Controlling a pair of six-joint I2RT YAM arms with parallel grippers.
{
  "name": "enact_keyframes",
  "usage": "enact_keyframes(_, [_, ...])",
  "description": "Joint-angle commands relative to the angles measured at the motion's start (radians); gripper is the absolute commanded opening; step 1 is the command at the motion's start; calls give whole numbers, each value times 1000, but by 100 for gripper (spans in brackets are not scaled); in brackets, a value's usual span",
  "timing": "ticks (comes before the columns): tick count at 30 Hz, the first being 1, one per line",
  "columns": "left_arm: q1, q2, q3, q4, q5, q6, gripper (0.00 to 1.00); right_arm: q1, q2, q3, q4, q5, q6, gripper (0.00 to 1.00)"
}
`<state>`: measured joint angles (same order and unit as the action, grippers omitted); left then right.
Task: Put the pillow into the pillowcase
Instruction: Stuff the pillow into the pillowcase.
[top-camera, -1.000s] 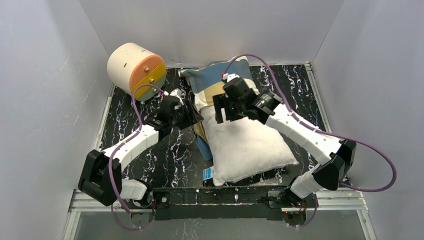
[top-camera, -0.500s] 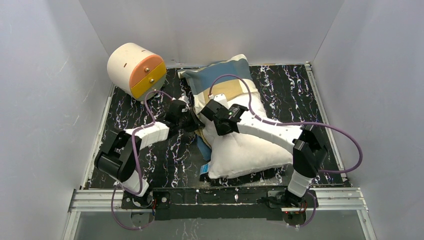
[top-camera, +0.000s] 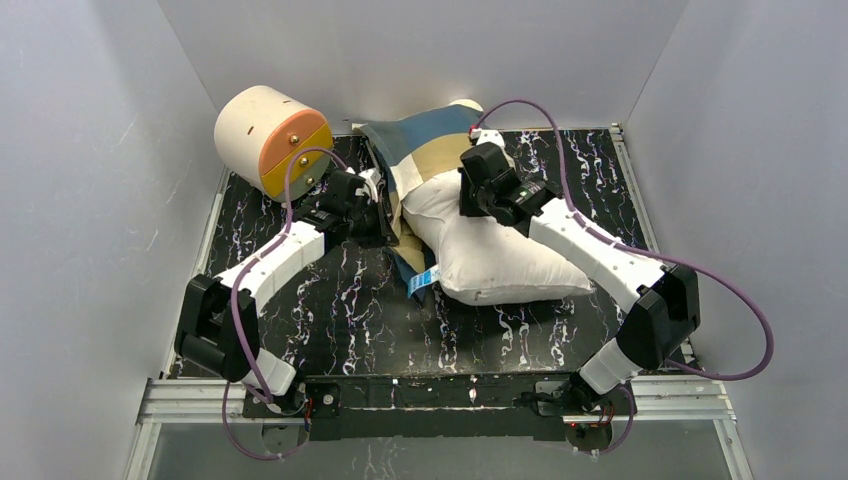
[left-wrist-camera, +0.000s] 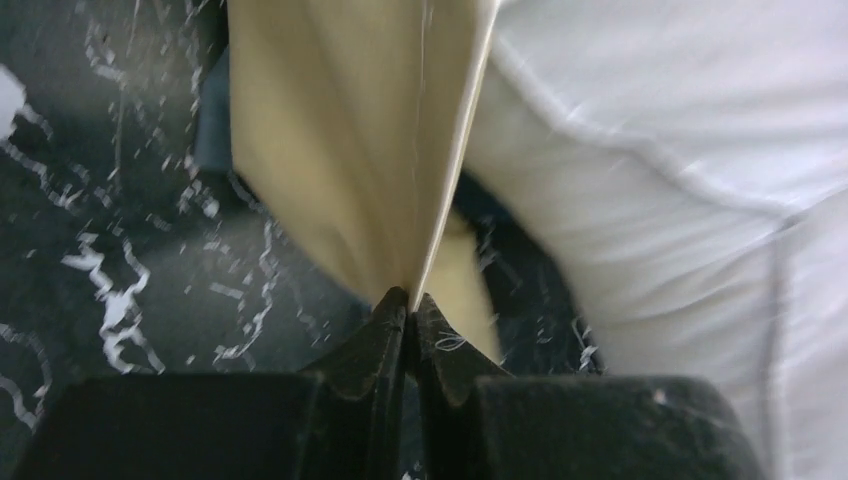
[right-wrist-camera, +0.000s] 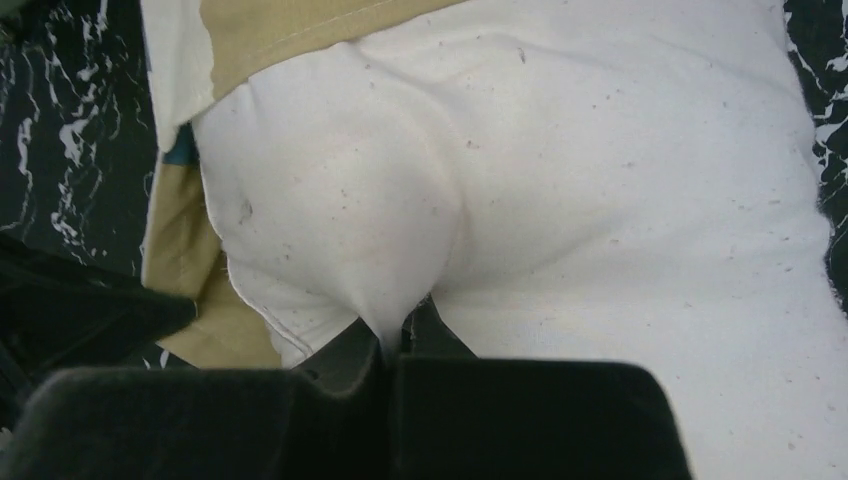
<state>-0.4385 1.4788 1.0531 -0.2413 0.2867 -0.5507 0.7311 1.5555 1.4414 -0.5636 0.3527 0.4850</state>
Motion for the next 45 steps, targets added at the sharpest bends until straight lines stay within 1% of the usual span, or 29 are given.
enact_keyframes(1, [12, -36, 37, -276, -26, 138, 8, -41, -39, 5, 275, -9, 16, 1])
enact_keyframes(2, [15, -39, 38, -289, -67, 141, 12, -41, -38, 7, 283, -22, 26, 1])
enact_keyframes(3, [16, -44, 36, -289, -73, 138, 19, -40, -36, 9, 295, -35, 35, 1])
enact_keyframes(4, [18, -50, 29, -276, -55, 129, 29, -40, -33, 10, 307, -48, 47, 1])
enact_keyframes(6, [17, -77, -15, -199, 24, 92, 45, -40, -25, 19, 323, -64, 64, 1])
enact_keyframes(8, [17, -142, -108, -44, 115, 8, 60, -41, -13, 41, 325, -70, 71, 1])
enact_keyframes(10, [15, -191, -204, 107, 154, -85, 68, -39, 0, 63, 321, -71, 73, 1])
enact_keyframes(12, [3, -214, -271, 195, 143, -151, 76, -42, 7, 82, 320, -74, 77, 1])
enact_keyframes(14, [-21, -210, -311, 250, 109, -171, 80, -41, 16, 94, 323, -79, 82, 1])
enact_keyframes(17, [-55, -178, -329, 295, 18, -157, 81, -42, 28, 111, 323, -90, 88, 1])
enact_keyframes(19, [-62, -160, -329, 293, -82, -120, 81, -41, 31, 113, 327, -93, 92, 1])
enact_keyframes(21, [-63, -147, -328, 281, -227, -90, 82, -42, 30, 113, 331, -92, 93, 1])
enact_keyframes(24, [-63, -107, -316, 297, -343, -63, 84, -44, 23, 112, 337, -93, 96, 1])
enact_keyframes(25, [-63, -88, -310, 305, -355, -58, 83, -47, 21, 110, 340, -93, 97, 1])
enact_keyframes(26, [-63, -70, -301, 312, -350, -56, 81, -48, 18, 108, 343, -93, 100, 1])
enact_keyframes(27, [-63, -55, -291, 318, -330, -50, 74, -52, 19, 107, 347, -95, 103, 1])
enact_keyframes(28, [-63, -47, -280, 317, -299, -47, 62, -56, 18, 105, 351, -97, 106, 1])
enact_keyframes(30, [-63, -65, -249, 284, -185, -36, 23, -65, 17, 103, 362, -98, 110, 1])
enact_keyframes(31, [-63, -91, -223, 235, -127, -29, 11, -70, 14, 101, 371, -98, 110, 1])
enact_keyframes(32, [-62, -118, -163, 150, -68, -16, 4, -77, 12, 95, 383, -96, 108, 1])
enact_keyframes(33, [-62, -151, -131, 68, -19, -5, 0, -83, 10, 89, 396, -90, 100, 1])
enact_keyframes(35, [-60, -213, -23, -47, 91, -34, 0, -96, 15, 81, 408, -65, 85, 1])
enact_keyframes(38, [-57, -292, 17, -78, 235, -151, 0, -121, 13, 65, 427, -56, 94, 1])
enact_keyframes(41, [-54, -349, -16, -98, 265, -237, 0, -126, 13, 76, 432, -39, 89, 1])
enact_keyframes(43, [-52, -389, -78, -51, 278, -315, 0, -126, 17, 93, 423, -30, 71, 1])
enact_keyframes(45, [-53, -422, -148, -14, 276, -356, 0, -125, 24, 106, 410, -29, 48, 1])
